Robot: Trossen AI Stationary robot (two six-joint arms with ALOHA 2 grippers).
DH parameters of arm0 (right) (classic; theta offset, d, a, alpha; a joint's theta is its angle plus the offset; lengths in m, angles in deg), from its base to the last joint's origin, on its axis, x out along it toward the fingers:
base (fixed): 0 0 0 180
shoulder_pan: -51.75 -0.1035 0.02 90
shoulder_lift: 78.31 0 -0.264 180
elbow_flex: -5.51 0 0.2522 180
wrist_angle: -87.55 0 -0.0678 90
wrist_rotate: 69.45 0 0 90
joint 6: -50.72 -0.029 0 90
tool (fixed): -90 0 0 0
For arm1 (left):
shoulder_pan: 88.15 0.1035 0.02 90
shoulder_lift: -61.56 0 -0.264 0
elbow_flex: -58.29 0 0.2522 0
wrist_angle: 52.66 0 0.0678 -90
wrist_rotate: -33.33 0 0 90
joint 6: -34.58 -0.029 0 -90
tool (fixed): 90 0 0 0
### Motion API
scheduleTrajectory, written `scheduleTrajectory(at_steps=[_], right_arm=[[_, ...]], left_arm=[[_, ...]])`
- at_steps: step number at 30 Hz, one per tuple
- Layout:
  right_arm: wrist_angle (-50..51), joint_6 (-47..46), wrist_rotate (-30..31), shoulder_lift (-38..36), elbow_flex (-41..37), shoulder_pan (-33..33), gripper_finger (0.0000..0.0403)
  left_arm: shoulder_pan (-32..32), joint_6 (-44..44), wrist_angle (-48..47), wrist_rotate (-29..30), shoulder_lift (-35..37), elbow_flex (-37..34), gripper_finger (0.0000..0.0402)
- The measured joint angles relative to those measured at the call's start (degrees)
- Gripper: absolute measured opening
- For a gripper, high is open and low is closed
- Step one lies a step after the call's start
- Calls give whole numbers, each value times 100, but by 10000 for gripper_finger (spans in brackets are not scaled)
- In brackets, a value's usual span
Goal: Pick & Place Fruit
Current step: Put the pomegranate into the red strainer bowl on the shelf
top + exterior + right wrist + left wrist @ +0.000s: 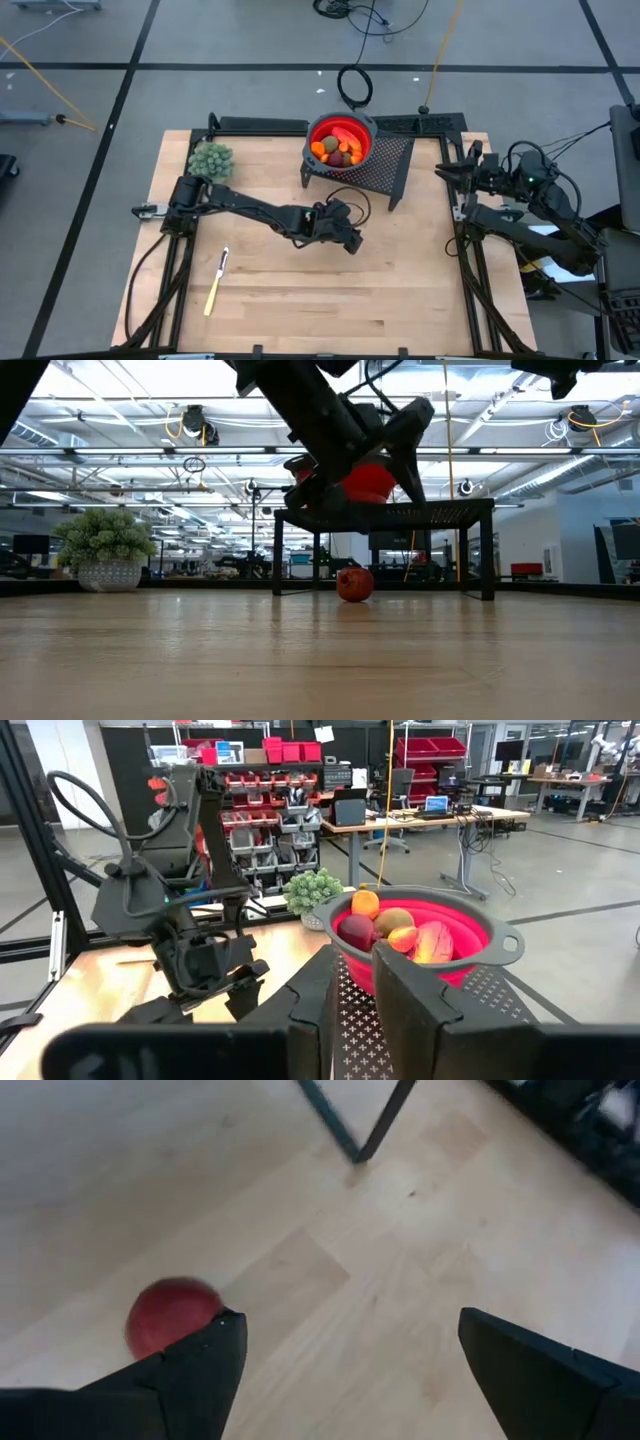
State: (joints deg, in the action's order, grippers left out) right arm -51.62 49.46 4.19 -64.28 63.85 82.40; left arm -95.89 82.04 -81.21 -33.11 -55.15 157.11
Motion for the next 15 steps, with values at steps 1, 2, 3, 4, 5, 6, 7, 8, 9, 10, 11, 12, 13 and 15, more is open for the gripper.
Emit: scheduleTrajectory(at_steps=[1,2,3,4,5,6,7,8,9,10,11,12,13,15], right_arm=[[7,0,0,-4,0,0,56],[6,0,1,-6,0,0,55],[7,0,2,-6,0,0,54],[17,0,2,-6,0,0,54],[30,5,0,-6,0,0,54],[55,11,0,-6,0,2,54],[72,11,0,-6,0,1,54],[86,11,4,-6,0,2,54],[110,11,2,-6,0,2,54],[125,11,1,-6,0,2,54],[120,12,2,-6,0,2,54],[114,16,0,-6,0,2,54],[114,17,0,-6,0,2,54],[112,17,2,-6,0,2,54]], left_arm=[[13,-14,-42,-2,-11,-2,364],[25,-23,-39,-2,-23,-2,366],[40,-41,-9,0,-67,-2,368],[57,-68,3,1,-91,2,370],[72,-87,-37,1,-109,1,372],[85,-89,-86,-1,-124,-4,374],[98,-89,-98,-1,-126,-6,374],[107,-89,-103,2,-125,-6,374],[121,-89,-144,25,-116,-3,373],[141,-85,-214,67,-108,-2,372],[149,-75,-294,133,-108,-2,371],[161,-42,-347,178,-110,-2,369],[176,-31,-360,182,-111,-4,368],[207,-32,-337,180,-111,-4,365]])
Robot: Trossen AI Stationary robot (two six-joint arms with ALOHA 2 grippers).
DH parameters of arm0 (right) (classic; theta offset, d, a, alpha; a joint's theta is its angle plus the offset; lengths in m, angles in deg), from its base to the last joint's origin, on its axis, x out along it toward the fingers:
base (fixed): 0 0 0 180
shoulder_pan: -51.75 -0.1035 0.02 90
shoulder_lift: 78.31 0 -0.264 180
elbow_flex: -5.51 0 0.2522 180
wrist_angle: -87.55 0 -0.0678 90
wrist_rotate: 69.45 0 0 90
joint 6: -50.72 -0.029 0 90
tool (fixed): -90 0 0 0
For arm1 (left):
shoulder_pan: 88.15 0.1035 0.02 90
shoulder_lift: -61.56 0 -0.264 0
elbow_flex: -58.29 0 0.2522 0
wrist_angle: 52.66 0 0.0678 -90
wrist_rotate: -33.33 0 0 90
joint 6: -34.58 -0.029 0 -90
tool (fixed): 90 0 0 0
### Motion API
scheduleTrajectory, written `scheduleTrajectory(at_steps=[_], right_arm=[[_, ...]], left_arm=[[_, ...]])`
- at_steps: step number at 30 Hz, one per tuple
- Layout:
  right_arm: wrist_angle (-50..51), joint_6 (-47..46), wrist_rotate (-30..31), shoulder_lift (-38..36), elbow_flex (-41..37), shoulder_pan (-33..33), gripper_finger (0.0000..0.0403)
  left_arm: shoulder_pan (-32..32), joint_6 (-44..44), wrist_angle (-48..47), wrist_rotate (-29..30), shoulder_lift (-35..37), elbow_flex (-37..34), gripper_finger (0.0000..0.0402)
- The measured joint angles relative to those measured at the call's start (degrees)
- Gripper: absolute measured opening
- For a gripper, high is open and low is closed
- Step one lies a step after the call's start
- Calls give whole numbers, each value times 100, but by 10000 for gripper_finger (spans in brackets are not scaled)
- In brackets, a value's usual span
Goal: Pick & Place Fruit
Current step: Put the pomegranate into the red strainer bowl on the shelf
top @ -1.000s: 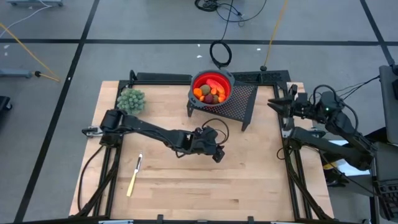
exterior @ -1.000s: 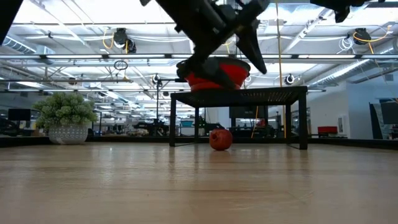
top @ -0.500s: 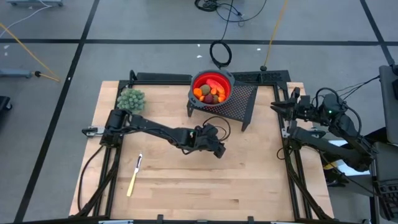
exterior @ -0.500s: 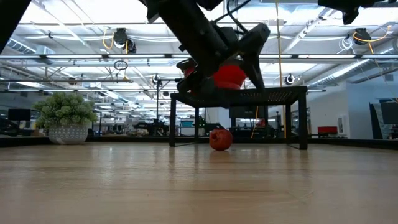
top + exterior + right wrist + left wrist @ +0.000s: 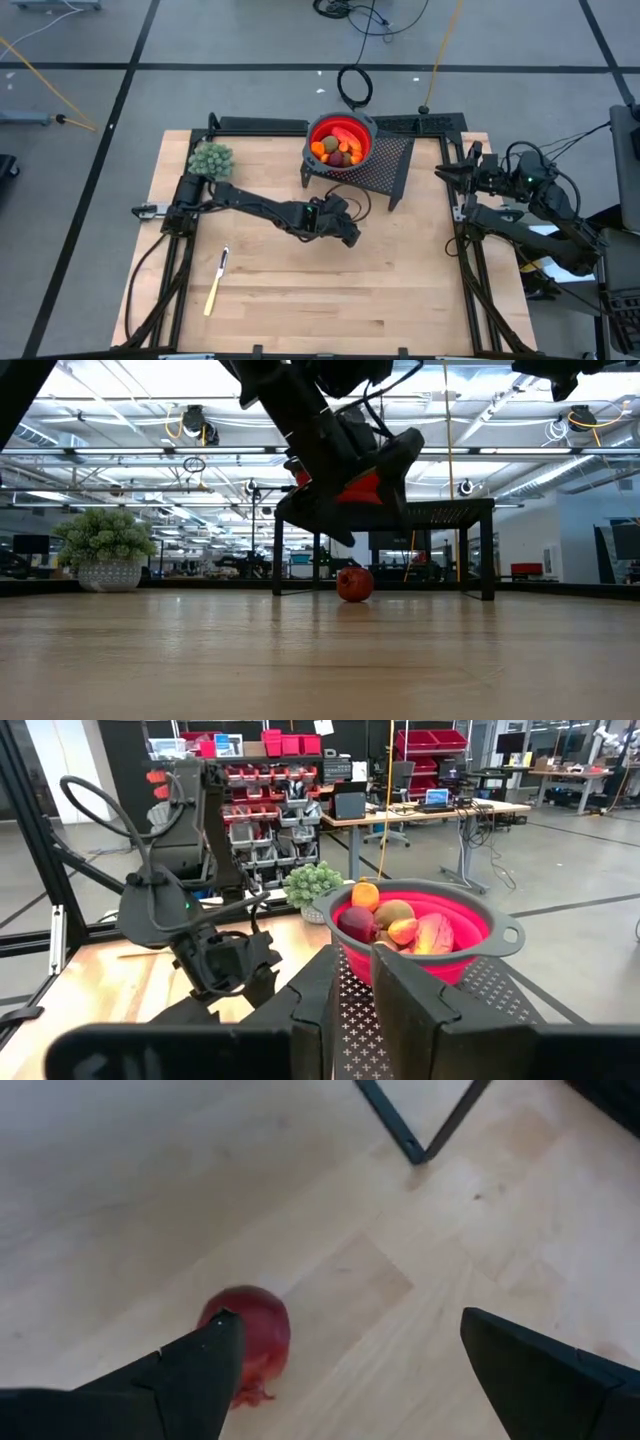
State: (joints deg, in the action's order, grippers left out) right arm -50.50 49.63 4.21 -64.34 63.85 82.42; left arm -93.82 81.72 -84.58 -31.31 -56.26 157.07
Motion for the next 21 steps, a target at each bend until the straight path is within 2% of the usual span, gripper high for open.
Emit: scheduleTrajectory(at_steps=[21], right_arm=[[-4,22,-2,0,0,0,54]], left_arm=[[87,0,-22,2,-310,-112,369]])
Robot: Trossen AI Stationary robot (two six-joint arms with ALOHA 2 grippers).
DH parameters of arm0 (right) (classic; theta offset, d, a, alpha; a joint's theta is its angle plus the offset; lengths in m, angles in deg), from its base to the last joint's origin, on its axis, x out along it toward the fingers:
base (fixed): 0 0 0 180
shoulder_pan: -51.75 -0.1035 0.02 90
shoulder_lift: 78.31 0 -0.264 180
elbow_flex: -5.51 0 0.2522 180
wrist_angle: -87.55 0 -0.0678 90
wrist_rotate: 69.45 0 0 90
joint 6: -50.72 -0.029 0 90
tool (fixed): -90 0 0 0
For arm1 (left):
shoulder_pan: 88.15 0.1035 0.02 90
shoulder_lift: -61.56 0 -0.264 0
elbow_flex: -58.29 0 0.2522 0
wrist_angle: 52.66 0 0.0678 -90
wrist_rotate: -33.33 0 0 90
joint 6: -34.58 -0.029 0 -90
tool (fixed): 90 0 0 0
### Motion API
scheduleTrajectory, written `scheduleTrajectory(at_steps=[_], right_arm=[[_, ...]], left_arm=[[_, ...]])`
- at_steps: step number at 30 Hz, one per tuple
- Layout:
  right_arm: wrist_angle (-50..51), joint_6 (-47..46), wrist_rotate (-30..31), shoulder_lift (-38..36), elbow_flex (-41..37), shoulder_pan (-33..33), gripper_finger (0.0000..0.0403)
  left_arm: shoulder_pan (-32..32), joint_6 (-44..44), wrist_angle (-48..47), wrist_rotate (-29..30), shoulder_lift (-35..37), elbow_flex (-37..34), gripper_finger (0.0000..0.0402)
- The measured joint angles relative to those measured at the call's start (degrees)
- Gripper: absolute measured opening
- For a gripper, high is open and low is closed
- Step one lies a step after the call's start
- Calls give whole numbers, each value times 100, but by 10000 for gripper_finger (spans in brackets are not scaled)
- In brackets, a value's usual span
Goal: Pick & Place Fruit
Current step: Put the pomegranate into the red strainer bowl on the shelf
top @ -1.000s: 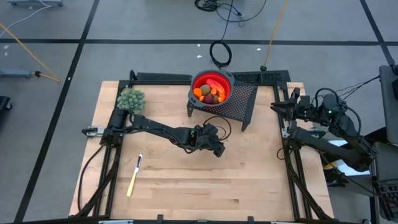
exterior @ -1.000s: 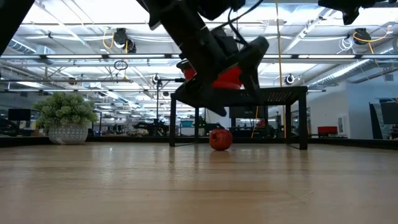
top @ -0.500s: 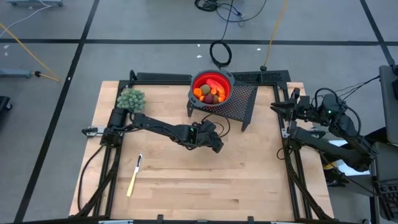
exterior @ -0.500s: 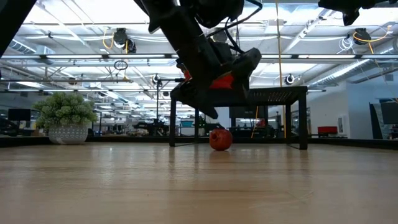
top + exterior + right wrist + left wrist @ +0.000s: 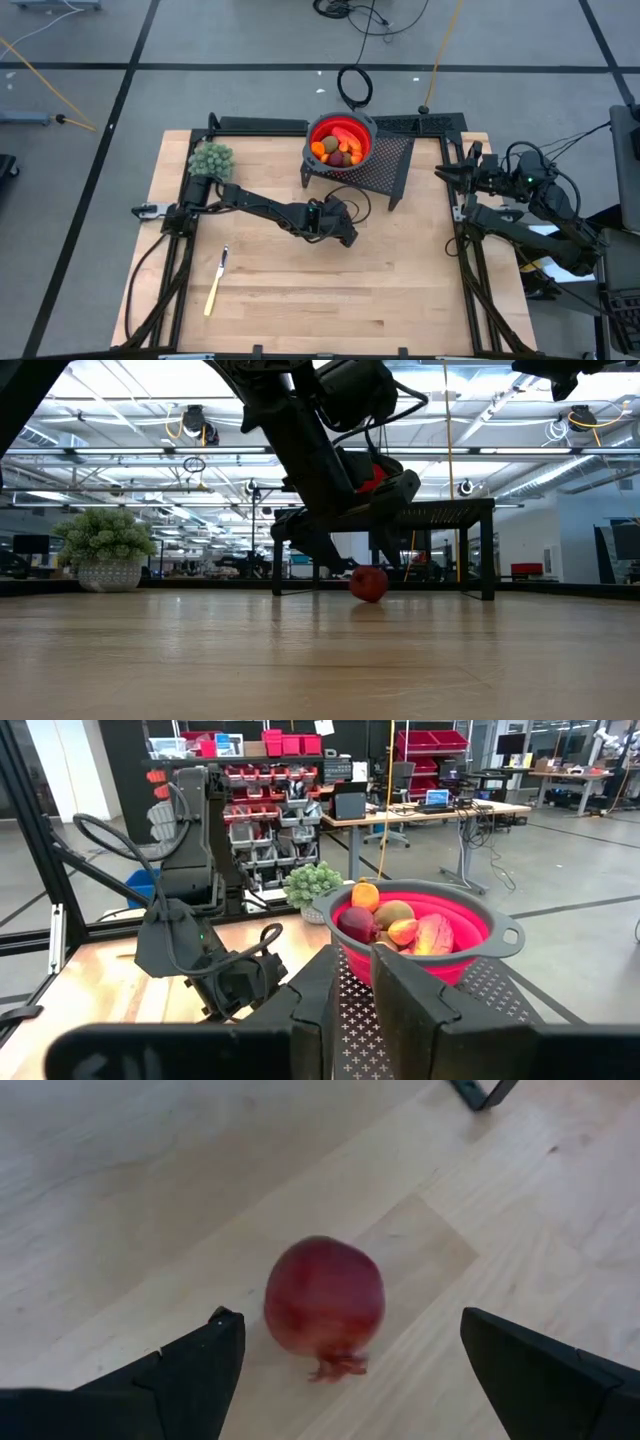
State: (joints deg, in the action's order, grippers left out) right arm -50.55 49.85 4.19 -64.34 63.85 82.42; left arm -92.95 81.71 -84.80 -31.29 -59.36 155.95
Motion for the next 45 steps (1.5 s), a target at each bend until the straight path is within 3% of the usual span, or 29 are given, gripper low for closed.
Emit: scheduleTrajectory(at_steps=[17,29,34,39,45], right_arm=[[-2,-57,153,2,0,-2,54],[-2,-105,153,2,0,-2,54],[-2,-107,151,2,0,-2,54],[-2,-149,151,2,0,-2,54],[-2,-150,151,2,0,-2,54]], left_arm=[[3,35,153,-187,-298,5,364],[-4,-83,100,-286,-298,5,248],[-4,-68,196,-348,-298,5,218],[-4,68,248,-358,-295,5,218],[-4,108,270,-579,-289,5,260]])
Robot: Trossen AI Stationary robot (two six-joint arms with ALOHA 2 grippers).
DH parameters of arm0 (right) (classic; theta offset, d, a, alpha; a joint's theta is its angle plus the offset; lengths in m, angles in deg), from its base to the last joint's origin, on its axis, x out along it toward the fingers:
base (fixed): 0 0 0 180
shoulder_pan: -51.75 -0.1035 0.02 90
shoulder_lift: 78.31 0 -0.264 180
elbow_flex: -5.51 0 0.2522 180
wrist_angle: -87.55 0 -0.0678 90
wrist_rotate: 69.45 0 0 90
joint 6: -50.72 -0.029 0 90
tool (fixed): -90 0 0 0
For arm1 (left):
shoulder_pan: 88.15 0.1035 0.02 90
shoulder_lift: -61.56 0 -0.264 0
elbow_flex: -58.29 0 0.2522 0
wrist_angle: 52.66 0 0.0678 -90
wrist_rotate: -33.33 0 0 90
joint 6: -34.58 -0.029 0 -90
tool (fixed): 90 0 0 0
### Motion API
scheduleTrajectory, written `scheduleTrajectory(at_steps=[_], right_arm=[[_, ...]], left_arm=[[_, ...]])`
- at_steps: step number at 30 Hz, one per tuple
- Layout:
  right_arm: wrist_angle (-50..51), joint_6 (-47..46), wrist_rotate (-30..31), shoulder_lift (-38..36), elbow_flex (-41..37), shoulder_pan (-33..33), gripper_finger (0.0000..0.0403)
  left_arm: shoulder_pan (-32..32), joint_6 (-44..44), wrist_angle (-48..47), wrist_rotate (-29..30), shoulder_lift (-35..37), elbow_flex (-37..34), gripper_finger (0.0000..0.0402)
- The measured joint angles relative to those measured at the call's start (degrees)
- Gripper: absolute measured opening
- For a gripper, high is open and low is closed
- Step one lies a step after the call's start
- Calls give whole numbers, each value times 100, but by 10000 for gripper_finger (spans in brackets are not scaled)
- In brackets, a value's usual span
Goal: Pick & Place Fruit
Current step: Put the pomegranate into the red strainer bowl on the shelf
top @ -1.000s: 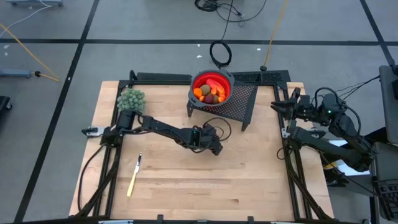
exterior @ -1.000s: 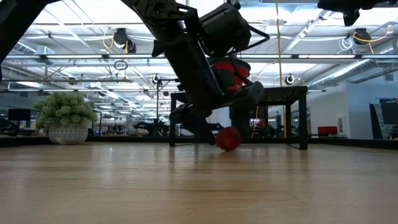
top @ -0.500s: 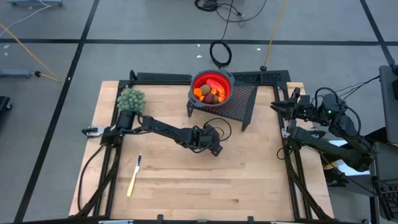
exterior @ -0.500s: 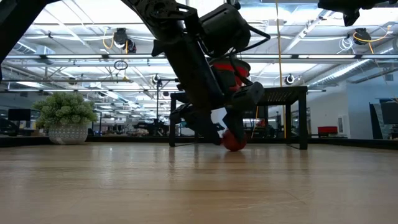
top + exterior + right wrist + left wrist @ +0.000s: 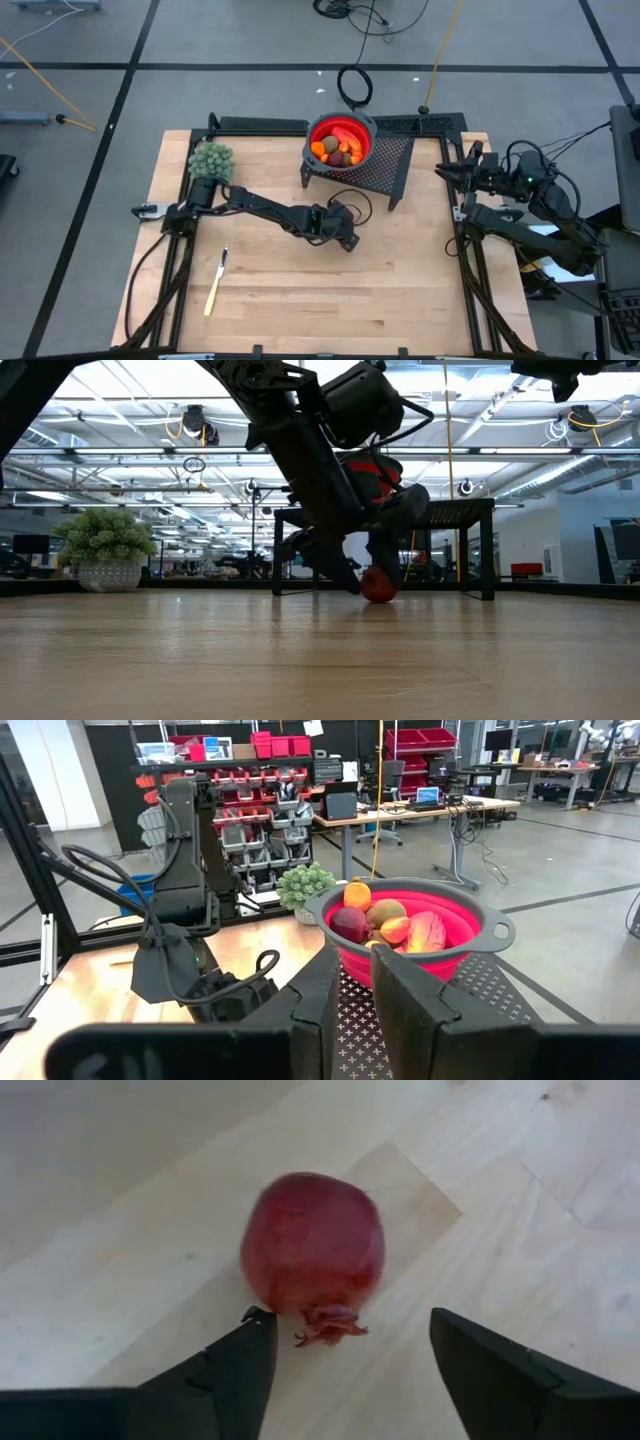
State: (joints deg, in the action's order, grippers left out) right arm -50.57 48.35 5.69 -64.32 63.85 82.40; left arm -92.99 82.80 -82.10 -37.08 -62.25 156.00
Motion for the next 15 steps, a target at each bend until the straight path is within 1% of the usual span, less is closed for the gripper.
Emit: scheduleTrajectory(at_steps=[4,9,12,15], right_arm=[[0,2,-2,0,0,0,54],[0,2,-2,-1,0,0,54],[0,2,-2,0,0,0,54],[0,2,-2,0,0,0,54]], left_arm=[[-2,15,175,-169,0,0,301],[15,0,408,-159,0,0,344],[49,-53,393,-157,0,0,360],[87,-55,395,-154,0,0,366]])
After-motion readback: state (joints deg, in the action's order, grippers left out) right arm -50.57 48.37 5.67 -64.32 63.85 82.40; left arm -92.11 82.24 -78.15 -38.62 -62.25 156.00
